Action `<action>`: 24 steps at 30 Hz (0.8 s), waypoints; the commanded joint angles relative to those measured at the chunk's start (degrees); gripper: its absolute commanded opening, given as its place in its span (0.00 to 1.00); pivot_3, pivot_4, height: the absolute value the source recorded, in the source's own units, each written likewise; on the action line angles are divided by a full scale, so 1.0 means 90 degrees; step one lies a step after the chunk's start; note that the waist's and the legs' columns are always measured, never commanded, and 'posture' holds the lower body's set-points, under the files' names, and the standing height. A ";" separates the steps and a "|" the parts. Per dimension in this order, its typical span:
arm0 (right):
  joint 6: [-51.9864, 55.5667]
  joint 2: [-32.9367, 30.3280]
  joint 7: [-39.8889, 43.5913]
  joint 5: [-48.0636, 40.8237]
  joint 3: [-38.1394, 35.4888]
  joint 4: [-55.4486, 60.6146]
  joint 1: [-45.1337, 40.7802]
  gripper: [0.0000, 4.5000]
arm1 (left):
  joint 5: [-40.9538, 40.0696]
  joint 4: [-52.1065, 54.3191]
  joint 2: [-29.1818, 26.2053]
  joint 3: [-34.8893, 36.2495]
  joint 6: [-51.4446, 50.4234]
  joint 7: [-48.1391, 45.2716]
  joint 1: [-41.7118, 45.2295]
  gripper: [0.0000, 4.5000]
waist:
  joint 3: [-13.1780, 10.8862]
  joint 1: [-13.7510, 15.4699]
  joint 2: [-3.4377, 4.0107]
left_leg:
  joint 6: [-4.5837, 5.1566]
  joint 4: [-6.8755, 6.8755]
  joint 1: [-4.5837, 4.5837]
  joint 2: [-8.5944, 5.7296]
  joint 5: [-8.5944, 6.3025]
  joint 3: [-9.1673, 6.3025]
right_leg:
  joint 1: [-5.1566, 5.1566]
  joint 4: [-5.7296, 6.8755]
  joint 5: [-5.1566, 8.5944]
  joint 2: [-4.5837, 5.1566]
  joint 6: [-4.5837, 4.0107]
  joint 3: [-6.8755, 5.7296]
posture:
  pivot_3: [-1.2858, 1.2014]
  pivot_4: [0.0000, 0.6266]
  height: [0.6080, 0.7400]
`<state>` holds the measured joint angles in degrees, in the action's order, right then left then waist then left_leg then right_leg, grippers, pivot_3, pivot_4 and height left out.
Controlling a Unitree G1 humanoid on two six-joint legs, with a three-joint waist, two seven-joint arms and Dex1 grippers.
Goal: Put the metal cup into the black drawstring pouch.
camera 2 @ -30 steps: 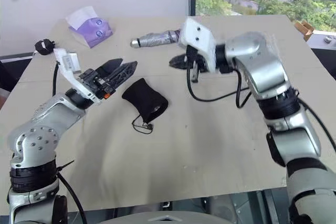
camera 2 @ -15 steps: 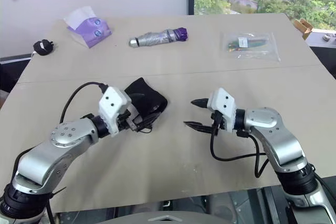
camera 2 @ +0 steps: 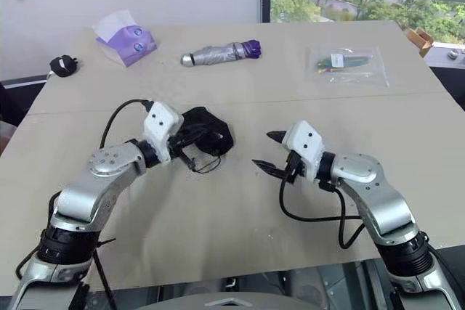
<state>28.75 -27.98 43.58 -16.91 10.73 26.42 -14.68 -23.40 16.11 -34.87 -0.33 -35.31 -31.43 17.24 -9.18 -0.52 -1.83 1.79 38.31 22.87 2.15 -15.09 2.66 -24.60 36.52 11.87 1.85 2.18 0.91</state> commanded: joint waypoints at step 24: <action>-0.0838 0.3880 -0.1541 0.0425 0.0200 -0.5222 -0.3129 0.99 | -0.1352 -0.0648 0.0701 0.1929 -0.2419 0.1639 0.2525 0.00 | 0.0003 -0.0060 -0.0019 | -0.0021 -0.0002 0.0008 0.0002 0.0010 -0.0010 | -0.0021 0.0032 -0.0004 0.0006 -0.0002 -0.0001 | 0.52 0.24 1.00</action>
<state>23.98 5.88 30.14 -13.27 13.26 -19.27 -40.43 -34.50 6.82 -27.61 15.42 -56.94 -17.12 38.42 -9.16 -1.05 -2.00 1.60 38.29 22.95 2.17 -15.00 2.56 -24.79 36.82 11.83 1.91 2.15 0.89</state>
